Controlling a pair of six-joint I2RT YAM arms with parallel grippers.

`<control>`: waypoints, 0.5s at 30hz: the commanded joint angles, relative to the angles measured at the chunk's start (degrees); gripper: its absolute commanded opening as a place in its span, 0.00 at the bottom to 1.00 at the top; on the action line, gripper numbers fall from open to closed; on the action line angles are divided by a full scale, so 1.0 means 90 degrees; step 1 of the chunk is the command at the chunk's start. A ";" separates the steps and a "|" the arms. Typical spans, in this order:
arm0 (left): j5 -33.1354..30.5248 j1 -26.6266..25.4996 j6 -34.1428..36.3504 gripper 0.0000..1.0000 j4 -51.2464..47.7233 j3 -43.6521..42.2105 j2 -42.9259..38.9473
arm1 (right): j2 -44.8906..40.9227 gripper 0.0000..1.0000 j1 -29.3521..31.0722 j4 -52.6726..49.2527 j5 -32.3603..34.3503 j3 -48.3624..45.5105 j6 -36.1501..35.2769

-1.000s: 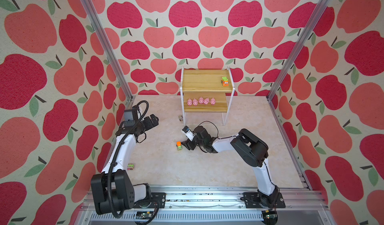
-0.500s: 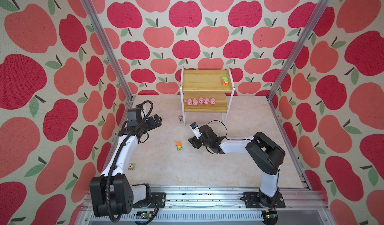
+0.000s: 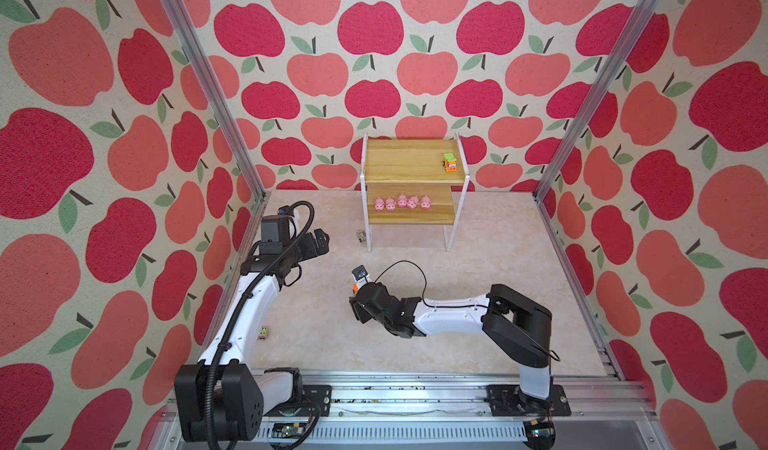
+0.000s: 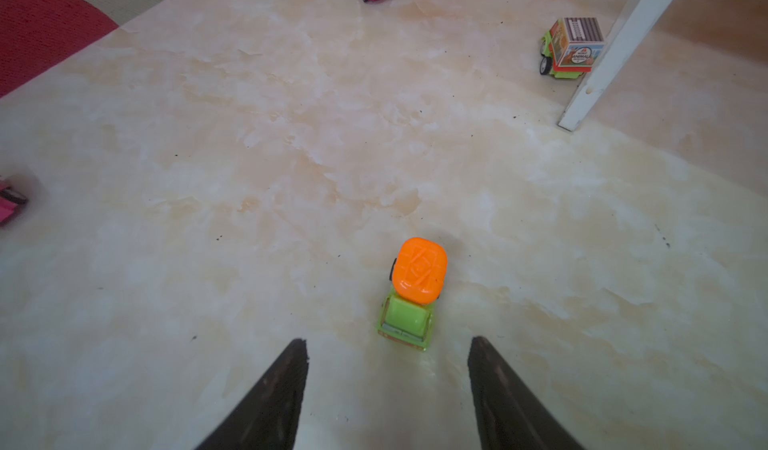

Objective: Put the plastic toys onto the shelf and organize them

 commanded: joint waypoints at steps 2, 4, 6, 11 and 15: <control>-0.0059 -0.0033 0.0020 0.98 -0.0174 0.0135 -0.0258 | 0.0427 0.64 -0.0081 -0.0434 0.0257 0.0331 0.0497; -0.0055 -0.0040 0.0009 0.98 -0.0153 0.0115 -0.0309 | 0.0604 0.64 -0.0102 -0.0479 0.0169 0.0510 0.0538; -0.0036 -0.0033 0.0000 0.98 -0.0149 0.0111 -0.0334 | 0.0760 0.63 -0.0120 -0.0525 0.0146 0.0690 0.0506; 0.0008 -0.0033 -0.0011 0.98 -0.0113 0.0110 -0.0345 | 0.1162 0.54 -0.0237 -0.0723 0.0024 0.1124 0.0571; -0.0005 -0.0023 -0.0002 0.98 -0.0101 0.0094 -0.0344 | 0.1242 0.36 -0.0269 -0.0717 -0.0030 0.1193 0.0602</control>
